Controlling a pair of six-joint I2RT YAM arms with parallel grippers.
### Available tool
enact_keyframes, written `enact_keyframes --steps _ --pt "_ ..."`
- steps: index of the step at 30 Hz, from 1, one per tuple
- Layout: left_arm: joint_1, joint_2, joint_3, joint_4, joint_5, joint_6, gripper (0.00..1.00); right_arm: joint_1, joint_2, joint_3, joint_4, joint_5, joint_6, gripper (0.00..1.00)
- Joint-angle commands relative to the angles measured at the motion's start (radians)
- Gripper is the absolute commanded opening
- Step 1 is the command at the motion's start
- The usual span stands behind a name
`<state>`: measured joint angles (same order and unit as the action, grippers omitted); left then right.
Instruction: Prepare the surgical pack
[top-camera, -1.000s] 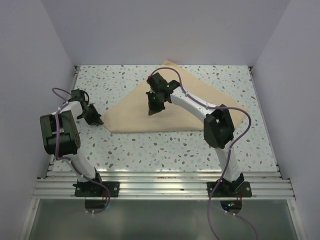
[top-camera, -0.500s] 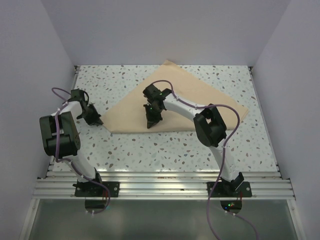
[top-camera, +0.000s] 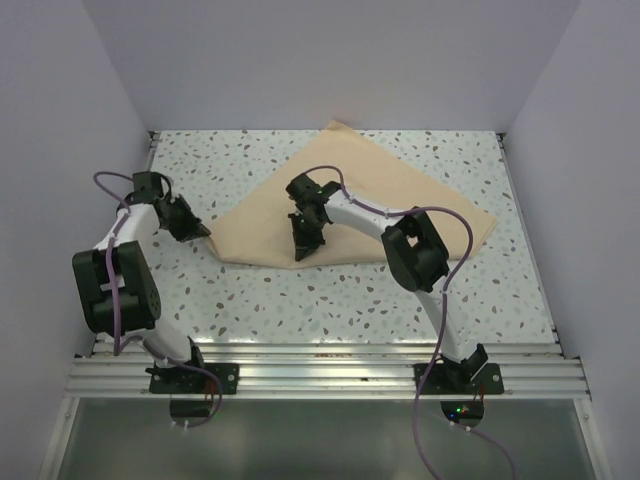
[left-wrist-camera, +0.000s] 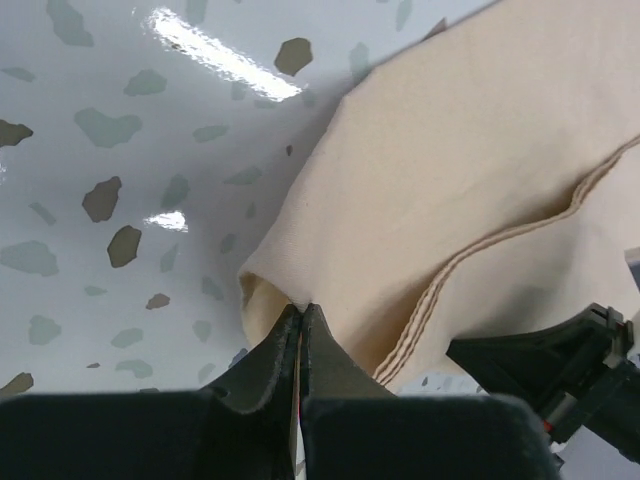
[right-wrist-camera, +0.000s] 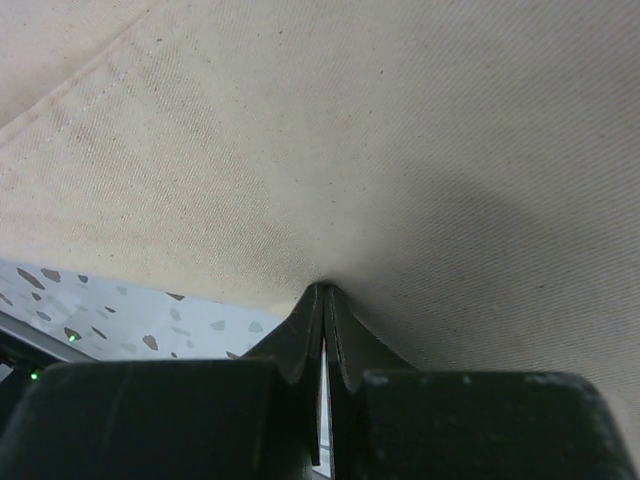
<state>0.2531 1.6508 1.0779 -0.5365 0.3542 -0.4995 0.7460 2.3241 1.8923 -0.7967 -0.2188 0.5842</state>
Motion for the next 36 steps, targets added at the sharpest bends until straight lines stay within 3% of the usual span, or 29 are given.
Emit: enact_keyframes --steps 1,11,19,26,36 --pt "0.006 -0.078 0.027 0.020 0.071 -0.062 0.00 0.003 0.060 0.004 -0.025 0.061 -0.015 0.00" --pt "0.002 -0.157 0.036 0.004 0.103 -0.094 0.00 0.003 -0.061 0.091 -0.067 0.053 -0.020 0.00" --pt "-0.038 -0.192 0.034 -0.003 0.103 -0.109 0.00 -0.002 -0.029 0.097 -0.073 0.105 -0.011 0.00" --pt "-0.124 -0.224 0.068 -0.003 0.114 -0.171 0.00 -0.002 0.030 0.041 -0.027 0.105 0.000 0.00" --pt "-0.245 -0.224 0.221 -0.023 0.124 -0.281 0.00 -0.020 0.043 0.108 -0.041 0.044 -0.007 0.00"
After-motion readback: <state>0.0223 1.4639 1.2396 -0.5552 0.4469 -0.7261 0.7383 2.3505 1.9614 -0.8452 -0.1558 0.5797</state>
